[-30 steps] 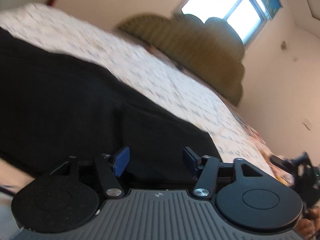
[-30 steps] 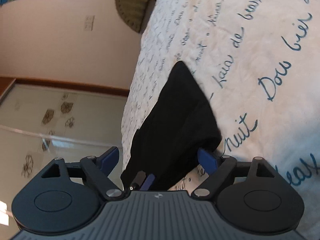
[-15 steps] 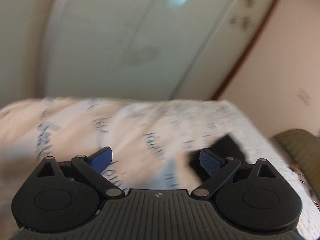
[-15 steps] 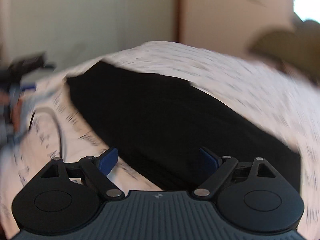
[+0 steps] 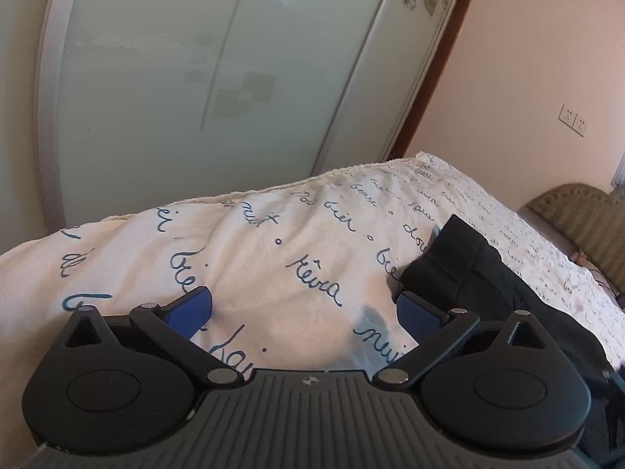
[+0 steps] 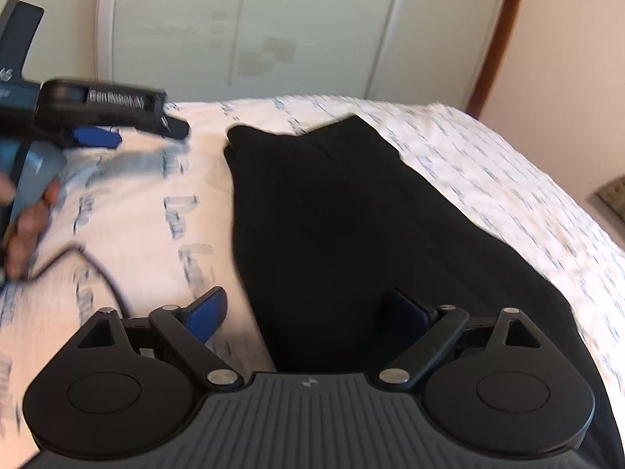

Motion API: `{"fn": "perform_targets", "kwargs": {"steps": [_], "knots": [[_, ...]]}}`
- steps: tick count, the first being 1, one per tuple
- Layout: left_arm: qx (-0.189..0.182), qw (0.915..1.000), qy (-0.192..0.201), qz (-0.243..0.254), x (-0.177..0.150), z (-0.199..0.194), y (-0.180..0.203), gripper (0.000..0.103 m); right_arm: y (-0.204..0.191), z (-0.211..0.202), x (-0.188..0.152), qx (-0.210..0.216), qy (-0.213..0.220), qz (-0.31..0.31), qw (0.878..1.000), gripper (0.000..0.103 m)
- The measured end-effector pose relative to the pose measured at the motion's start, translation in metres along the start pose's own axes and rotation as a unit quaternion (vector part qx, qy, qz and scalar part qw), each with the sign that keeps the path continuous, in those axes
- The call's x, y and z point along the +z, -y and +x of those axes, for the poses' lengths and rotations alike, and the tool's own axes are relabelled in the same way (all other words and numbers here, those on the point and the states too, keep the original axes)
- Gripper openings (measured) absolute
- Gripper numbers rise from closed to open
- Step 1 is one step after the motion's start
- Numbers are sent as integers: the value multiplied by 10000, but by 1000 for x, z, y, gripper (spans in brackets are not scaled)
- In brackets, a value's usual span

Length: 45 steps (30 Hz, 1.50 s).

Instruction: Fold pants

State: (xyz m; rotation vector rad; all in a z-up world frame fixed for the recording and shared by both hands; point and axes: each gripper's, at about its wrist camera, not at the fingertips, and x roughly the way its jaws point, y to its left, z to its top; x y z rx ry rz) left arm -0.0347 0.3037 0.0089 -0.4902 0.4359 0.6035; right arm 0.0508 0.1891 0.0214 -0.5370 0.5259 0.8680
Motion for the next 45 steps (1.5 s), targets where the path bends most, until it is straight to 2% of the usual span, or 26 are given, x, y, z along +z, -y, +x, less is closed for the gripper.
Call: {"fn": "perform_targets", "kwargs": {"steps": [1,4,6,8,10,12,13,14,16,19,21,23,28,31,32,33,35,36,37,38,41,42,43,44,45], "knots": [[-23,10000,4,-53,0,1,-1,102,-3,8,6,-43,34,-31,10000,99],[-196,9995,43,-255,0,-4,-11,102,-8,24,19,-276,196,-198,9992,100],[-256,9991,65,-323,0,-4,-13,102,-15,27,23,-623,377,-394,9966,99],[-264,9991,73,-338,0,-4,-13,102,-23,29,20,-658,509,-575,9949,94],[-269,9990,78,-353,1,-3,-12,102,-29,28,16,-617,565,-719,9939,74],[-275,9989,76,-363,1,-2,-12,102,-34,29,17,-705,623,-843,9920,72],[-270,9990,74,-356,1,-2,-12,102,-35,30,19,-654,614,-841,9924,62],[-263,9990,67,-343,1,-3,-12,102,-35,31,20,-632,613,-809,9928,57],[-275,9990,43,-336,2,-2,-11,102,-40,33,18,-673,653,-818,9922,34],[-491,9974,-125,-517,9,-6,-13,100,-43,32,15,-830,745,-865,9900,26],[-971,9901,-338,-952,16,-9,-13,100,-35,27,15,-763,830,-590,9919,21],[-1441,9784,-519,-1391,19,-10,-7,101,-22,24,15,-514,897,-224,9944,19],[-1911,9529,-1309,-1957,18,18,24,100,-5,19,14,-248,1073,271,9935,18],[-2234,9338,-1551,-2323,14,36,36,100,0,14,11,-246,1253,425,9909,18],[-2256,9307,-1591,-2401,12,41,38,100,2,13,10,-247,1291,494,9901,18],[-2136,9322,-1606,-2441,11,46,41,97,4,12,10,-235,1315,552,9895,18],[-1804,9424,-1651,-2283,11,57,49,82,4,12,10,-209,1310,588,9894,18],[-1729,9484,-1676,-2063,13,60,54,67,4,13,11,-219,1244,581,9903,18],[-1623,9556,-1653,-1822,15,61,59,57,5,16,13,-184,1123,614,9916,18],[-1488,9622,-1631,-1594,15,62,62,54,6,17,14,-129,1042,643,9924,19],[-1425,9714,-1543,-1104,15,64,65,41,11,7,12,132,1082,781,9910,27],[-1418,9739,-1507,-936,15,64,65,40,17,1,10,380,1047,966,9891,32],[-1415,9761,-1450,-787,14,64,65,39,26,-5,7,709,990,1279,9843,43],[-1418,9788,-1352,-589,11,64,67,39,40,-11,3,1059,959,1731,9745,51],[-1421,9817,-1216,-361,8,62,70,38,54,-17,-3,1347,994,2237,9602,67]]}}
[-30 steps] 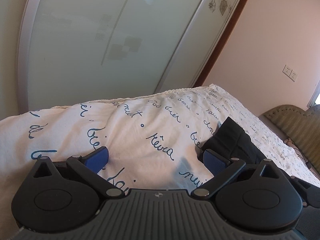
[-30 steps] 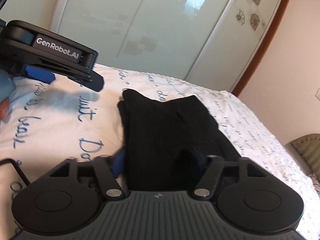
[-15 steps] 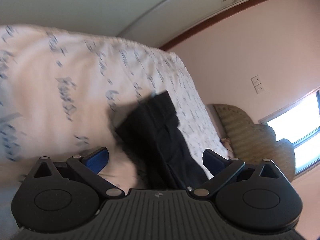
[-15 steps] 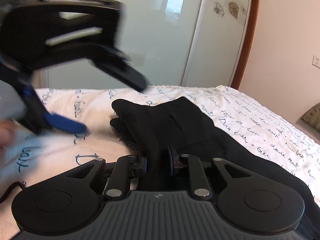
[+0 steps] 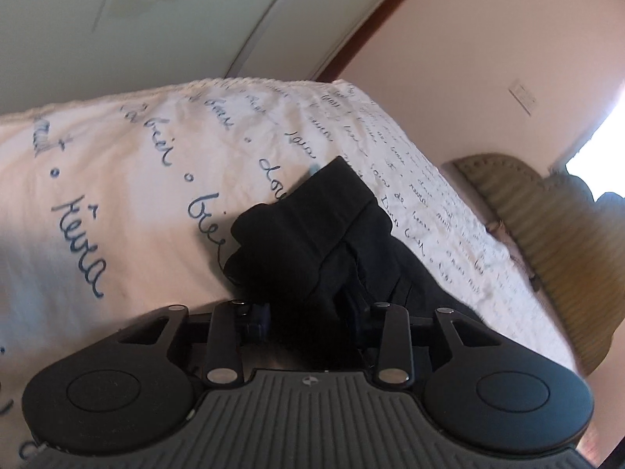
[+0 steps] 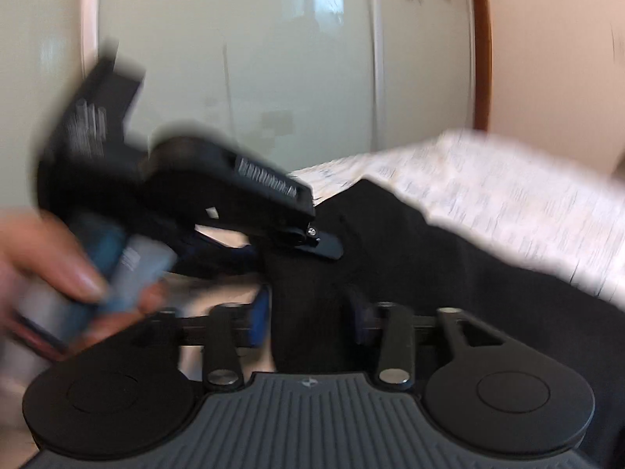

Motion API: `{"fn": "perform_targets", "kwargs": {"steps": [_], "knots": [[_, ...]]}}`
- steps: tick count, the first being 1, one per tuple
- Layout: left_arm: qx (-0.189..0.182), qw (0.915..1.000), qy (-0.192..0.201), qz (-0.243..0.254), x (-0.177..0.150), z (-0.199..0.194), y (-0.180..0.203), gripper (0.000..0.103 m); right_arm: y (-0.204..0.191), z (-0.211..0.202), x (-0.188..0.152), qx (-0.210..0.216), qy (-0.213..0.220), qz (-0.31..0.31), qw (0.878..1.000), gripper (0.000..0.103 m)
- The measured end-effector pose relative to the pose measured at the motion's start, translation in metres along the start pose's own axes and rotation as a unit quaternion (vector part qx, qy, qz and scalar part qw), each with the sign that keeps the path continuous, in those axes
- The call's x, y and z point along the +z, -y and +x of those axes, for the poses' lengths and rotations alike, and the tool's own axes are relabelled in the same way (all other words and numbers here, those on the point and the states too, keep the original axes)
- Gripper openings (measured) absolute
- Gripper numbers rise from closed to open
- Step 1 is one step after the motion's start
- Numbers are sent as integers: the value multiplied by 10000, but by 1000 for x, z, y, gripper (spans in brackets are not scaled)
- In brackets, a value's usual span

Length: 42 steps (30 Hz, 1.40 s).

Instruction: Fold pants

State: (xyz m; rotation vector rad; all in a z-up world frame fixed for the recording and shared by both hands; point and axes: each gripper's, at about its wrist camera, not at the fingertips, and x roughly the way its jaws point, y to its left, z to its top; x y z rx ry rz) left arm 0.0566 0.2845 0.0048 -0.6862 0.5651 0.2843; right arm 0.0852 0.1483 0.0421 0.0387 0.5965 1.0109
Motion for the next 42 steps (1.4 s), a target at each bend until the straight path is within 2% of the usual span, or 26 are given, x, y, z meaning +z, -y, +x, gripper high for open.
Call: {"fn": "perform_targets", "kwargs": {"steps": [1,2,4,6,8,11,14,17,19,20,21,22,23,25,26,27,29,30,31,33,35,37,38,39,41,42], "knots": [[45,9997,97,203,-4,-1,4,38,15,-10,2,208,111,556,9982,77],[89,9992,174,344,-9,-4,7,38,32,-18,5,366,221,1136,9926,80],[151,9983,266,496,-13,-3,12,38,66,-23,13,512,303,2177,9742,82],[152,9981,299,513,-15,-3,12,38,91,-19,23,491,209,2815,9581,84],[133,9981,308,512,-15,-4,11,38,100,-8,39,404,-14,2921,9555,84],[145,9978,319,559,-16,-6,11,38,91,20,65,285,-499,2603,9638,84],[235,9969,325,671,-16,-6,15,36,83,48,76,248,-909,2521,9631,84],[418,9945,324,901,-16,-7,23,35,90,69,71,411,-1220,2839,9502,84],[742,9851,404,1500,-17,-8,41,33,104,75,61,622,-1139,3266,9362,86],[918,9755,509,1931,-21,-10,53,31,112,74,55,802,-1018,3567,9252,86],[1085,9610,664,2454,-27,-11,65,28,122,72,48,987,-908,3881,9118,86],[1236,9409,843,3037,-36,-12,79,26,132,72,41,1186,-789,4222,8952,86],[1373,9150,1025,3652,-48,-12,91,24,141,71,35,1333,-687,4480,8814,86],[1581,8523,1382,4790,-78,-11,110,21,155,65,26,1569,-511,4835,8597,85],[1588,8212,1476,5279,-93,-9,116,21,157,64,25,1638,-462,4895,8552,85],[1579,7970,1499,5634,-106,-7,119,21,158,64,24,1669,-438,4896,8547,85],[1605,7471,1524,6268,-132,0,121,21,154,65,26,1651,-458,4742,8636,85],[1643,7252,1574,6498,-142,3,121,21,151,67,28,1610,-487,4608,8714,85],[1651,7136,1596,6619,-147,4,121,21,148,67,30,1569,-507,4479,8787,85],[1518,7106,1569,6688,-149,3,120,21,143,64,32,1496,-530,4235,8919,85],[1387,7104,1540,6726,-148,0,116,21,140,65,32,1454,-524,4109,8985,85],[1273,7157,1555,6688,-145,-6,112,25,140,62,32,1434,-533,4081,9000,85],[1229,7221,1583,6622,-143,-11,110,29,139,61,32,1414,-551,4077,9004,85],[1167,7326,1606,6511,-141,-18,106,35,138,62,33,1359,-589,4043,9025,83],[981,7644,1654,6154,-135,-36,97,48,134,62,35,1158,-689,3883,9116,75],[916,7807,1741,5932,-132,-47,90,62,133,63,36,1028,-749,3747,9184,64]]}}
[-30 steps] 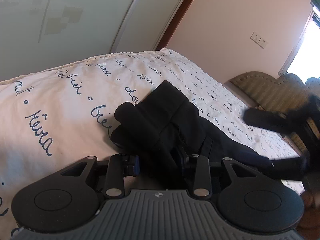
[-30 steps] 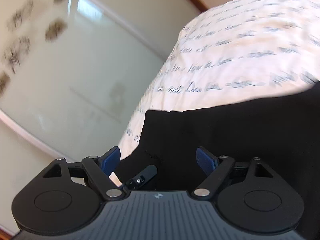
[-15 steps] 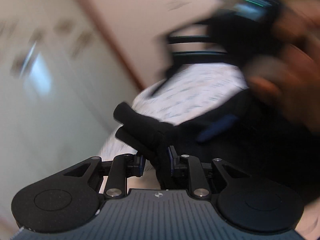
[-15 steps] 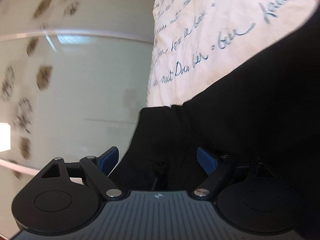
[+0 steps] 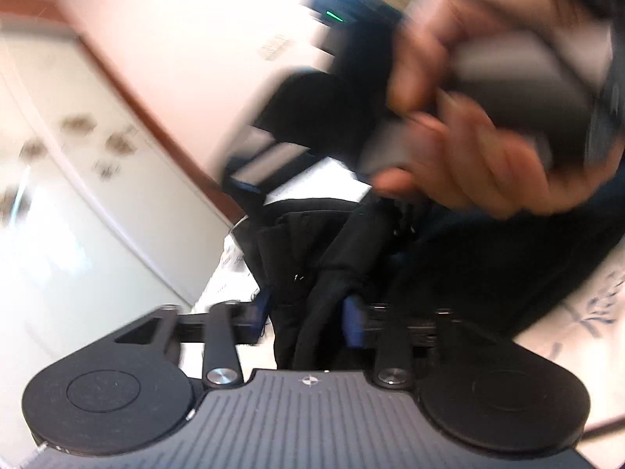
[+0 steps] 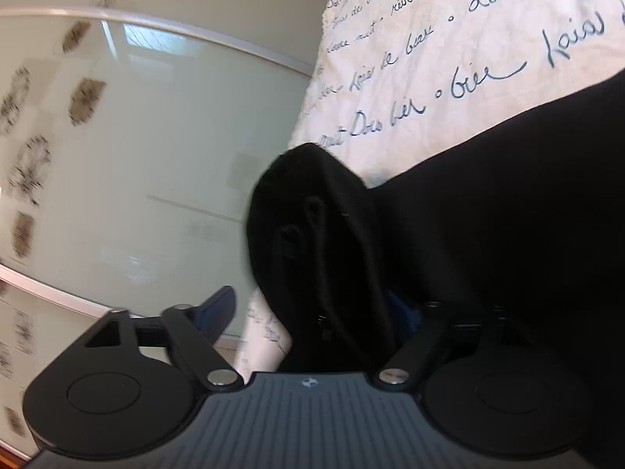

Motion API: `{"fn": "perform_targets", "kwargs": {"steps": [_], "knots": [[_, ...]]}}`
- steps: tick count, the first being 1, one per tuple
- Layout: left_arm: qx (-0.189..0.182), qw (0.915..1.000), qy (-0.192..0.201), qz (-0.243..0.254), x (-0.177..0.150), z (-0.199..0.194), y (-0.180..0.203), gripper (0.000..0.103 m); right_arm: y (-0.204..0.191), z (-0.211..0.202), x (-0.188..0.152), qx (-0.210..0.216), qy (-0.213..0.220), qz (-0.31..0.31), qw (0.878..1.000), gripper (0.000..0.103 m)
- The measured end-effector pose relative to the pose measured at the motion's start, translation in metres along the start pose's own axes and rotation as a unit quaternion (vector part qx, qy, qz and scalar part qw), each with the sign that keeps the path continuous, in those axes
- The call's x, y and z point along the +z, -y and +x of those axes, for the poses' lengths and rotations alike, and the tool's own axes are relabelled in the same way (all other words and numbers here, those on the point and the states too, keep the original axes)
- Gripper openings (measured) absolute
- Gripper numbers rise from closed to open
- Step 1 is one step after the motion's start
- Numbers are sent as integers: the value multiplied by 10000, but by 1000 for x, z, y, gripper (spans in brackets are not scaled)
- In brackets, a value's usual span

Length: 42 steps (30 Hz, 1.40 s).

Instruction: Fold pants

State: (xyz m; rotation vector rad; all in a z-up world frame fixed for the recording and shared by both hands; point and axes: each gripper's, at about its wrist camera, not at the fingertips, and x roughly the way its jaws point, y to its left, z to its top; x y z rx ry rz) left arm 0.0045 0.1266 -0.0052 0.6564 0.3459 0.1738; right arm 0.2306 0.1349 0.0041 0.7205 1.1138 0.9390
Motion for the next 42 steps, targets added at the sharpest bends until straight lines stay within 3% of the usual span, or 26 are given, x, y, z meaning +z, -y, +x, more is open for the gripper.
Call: {"fn": "perform_targets", "kwargs": {"steps": [1,3,4,7,10,13,17,22,27,31,35,37,42], "knots": [[82,9996,51,-261,-5,-8,-7,79,-1,0,-1,-150,-19,-117,9998,49],[308,9969,102,-719,-14,-19,-20,93,1,0,-1,-267,-42,-237,9994,32],[399,9950,84,-910,-16,-22,-25,96,5,-1,-1,-253,-49,-244,9994,31],[347,9921,-196,-1192,-19,-12,-36,94,-1,-2,-3,-365,-7,-353,9987,28],[284,9910,-512,-1206,-15,2,-36,90,-9,-8,-6,-222,70,-350,9991,17],[325,9911,-198,-1277,-18,-10,-37,91,-14,-23,-6,-79,151,-383,9991,16],[360,9894,520,-1308,-24,-30,-36,91,-5,-70,-9,127,388,-277,9988,15],[-533,9804,1411,-1264,-18,-87,-22,95,16,-163,-21,110,768,-131,9969,16],[-1267,9698,1575,-1367,5,-99,-13,96,44,-273,-36,-260,1224,-59,9921,16],[-1985,9545,1437,-1699,34,-80,-5,98,71,-329,-47,-795,1436,108,9864,16],[-2244,9506,1236,-1755,52,-63,17,98,108,-348,-59,-1190,1411,336,9822,16],[-2432,9470,972,-1862,60,-53,28,98,130,-348,-65,-1230,1365,538,9815,16],[-3194,9211,288,-2207,75,-19,46,98,162,-357,-77,-963,1633,965,9771,20]]}}
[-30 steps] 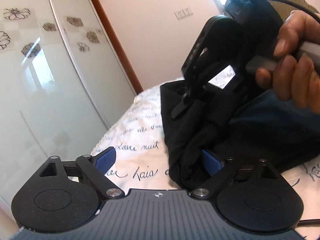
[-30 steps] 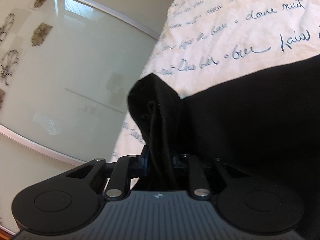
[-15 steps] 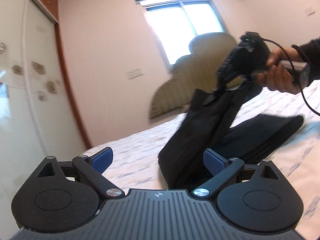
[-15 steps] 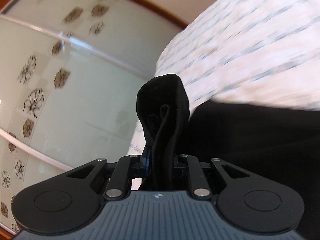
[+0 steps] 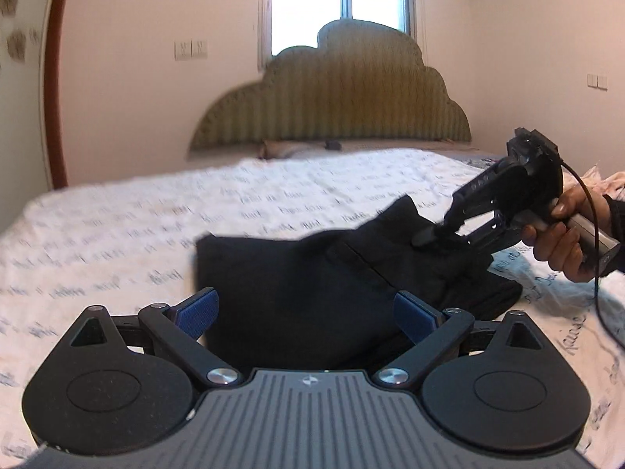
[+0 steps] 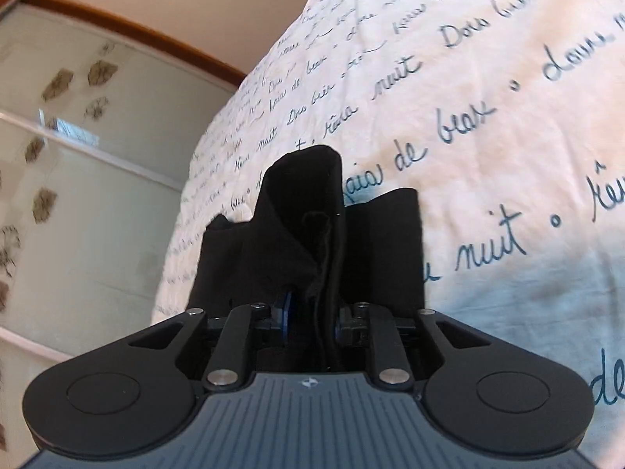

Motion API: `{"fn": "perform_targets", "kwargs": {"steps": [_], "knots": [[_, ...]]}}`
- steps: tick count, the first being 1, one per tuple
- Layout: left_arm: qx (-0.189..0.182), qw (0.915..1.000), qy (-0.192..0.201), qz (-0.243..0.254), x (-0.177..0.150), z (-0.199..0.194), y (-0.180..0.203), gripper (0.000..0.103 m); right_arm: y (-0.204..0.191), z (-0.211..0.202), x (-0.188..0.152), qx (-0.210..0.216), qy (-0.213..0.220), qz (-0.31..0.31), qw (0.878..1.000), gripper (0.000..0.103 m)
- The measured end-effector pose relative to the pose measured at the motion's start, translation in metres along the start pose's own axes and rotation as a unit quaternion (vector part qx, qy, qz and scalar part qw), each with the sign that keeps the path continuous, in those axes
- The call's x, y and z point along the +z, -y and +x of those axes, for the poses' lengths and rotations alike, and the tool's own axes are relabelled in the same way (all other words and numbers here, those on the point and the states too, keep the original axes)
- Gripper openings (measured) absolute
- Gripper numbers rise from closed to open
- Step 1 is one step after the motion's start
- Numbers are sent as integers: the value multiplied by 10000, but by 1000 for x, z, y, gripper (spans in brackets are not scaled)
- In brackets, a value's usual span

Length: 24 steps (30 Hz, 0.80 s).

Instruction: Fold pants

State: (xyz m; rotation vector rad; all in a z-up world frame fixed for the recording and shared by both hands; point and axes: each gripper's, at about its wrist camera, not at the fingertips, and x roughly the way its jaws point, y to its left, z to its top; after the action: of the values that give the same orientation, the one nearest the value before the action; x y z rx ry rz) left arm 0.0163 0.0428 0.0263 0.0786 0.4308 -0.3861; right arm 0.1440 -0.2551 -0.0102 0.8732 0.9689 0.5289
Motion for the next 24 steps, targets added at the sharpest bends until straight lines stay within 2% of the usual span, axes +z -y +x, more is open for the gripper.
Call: {"fn": "perform_targets", "kwargs": {"steps": [4,6,8,9,11,13,14,16,19,24], "knots": [[-143,9977,-509,-420,-8,27,-5,97,13,-36,1,70,692,333,9970,21],[-132,9969,-590,-502,-13,30,-7,98,8,-49,-2,373,778,293,9958,22],[-121,9972,-570,-477,-16,33,-6,99,-5,-50,-9,596,500,84,9969,22],[-118,9972,-570,-459,-16,32,-5,100,-11,-46,-13,564,305,-42,9979,23],[-116,9977,-499,-450,-18,29,-4,100,-21,-34,-20,179,-32,-291,9994,24],[-107,9978,-401,-516,-19,25,-5,100,-22,-23,-27,-454,-226,-569,9971,24],[-98,9977,-342,-572,-21,23,-7,100,-20,-19,-29,-555,-277,-593,9963,24],[-64,9971,-256,-720,-22,17,-11,100,-12,-18,-34,-383,-351,-490,9974,24],[-69,9957,-234,-897,-22,16,-15,100,-19,-14,-36,-456,-403,-587,9964,25],[-75,9960,-285,-848,-21,17,-12,100,-14,-17,-36,-241,-460,-508,9974,25]]}}
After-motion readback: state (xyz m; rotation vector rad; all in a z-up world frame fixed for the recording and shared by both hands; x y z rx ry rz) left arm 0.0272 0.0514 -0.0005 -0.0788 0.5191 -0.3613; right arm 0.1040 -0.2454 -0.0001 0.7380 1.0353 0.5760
